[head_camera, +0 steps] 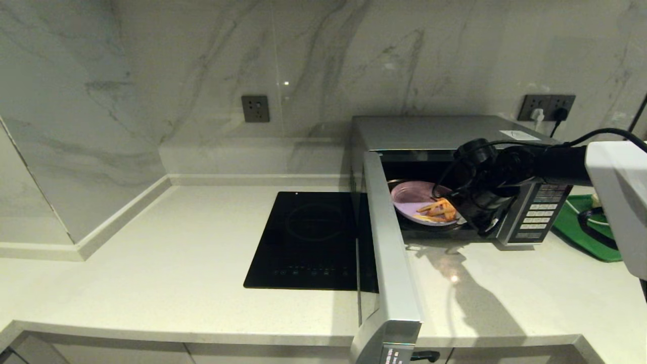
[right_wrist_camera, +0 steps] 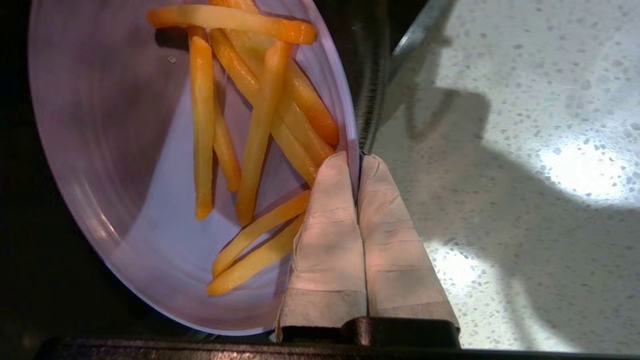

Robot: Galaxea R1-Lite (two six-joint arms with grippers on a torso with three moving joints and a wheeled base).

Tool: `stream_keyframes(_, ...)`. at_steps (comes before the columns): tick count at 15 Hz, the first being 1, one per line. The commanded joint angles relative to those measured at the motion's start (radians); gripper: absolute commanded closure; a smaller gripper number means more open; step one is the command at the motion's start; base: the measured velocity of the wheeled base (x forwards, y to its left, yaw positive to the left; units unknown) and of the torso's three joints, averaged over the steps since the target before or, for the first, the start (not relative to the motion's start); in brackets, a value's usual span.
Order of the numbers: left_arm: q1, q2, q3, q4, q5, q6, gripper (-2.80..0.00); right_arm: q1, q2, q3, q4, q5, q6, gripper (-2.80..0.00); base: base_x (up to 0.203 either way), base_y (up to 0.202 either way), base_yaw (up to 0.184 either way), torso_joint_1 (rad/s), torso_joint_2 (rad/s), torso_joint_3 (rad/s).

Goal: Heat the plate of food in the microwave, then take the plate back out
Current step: Take the plate out of the microwave

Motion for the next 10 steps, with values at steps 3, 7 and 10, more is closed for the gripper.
stream_keyframes(3,0.001,0.0,0.0,0.0,0.0,-0.001,0.0,-0.002,-0.016,-0.006,0.002,0.001,0.007,0.0,0.0,0.0,0.0,0.0,0.0,0.0)
stream_keyframes(7,0.0,-0.001,0.0,0.0,0.0,-0.001,0.0,-0.014,-0.096,0.028,0.019,0.002,0.007,0.0,0.0,0.0,0.0,0.0,0.0,0.0)
stream_keyframes(10,0.001,-0.002,0.0,0.0,0.0,-0.001,0.0,-0.019,-0.228,0.19,0.025,0.006,0.008,0.0,0.0,0.0,0.0,0.0,0.0,0.0)
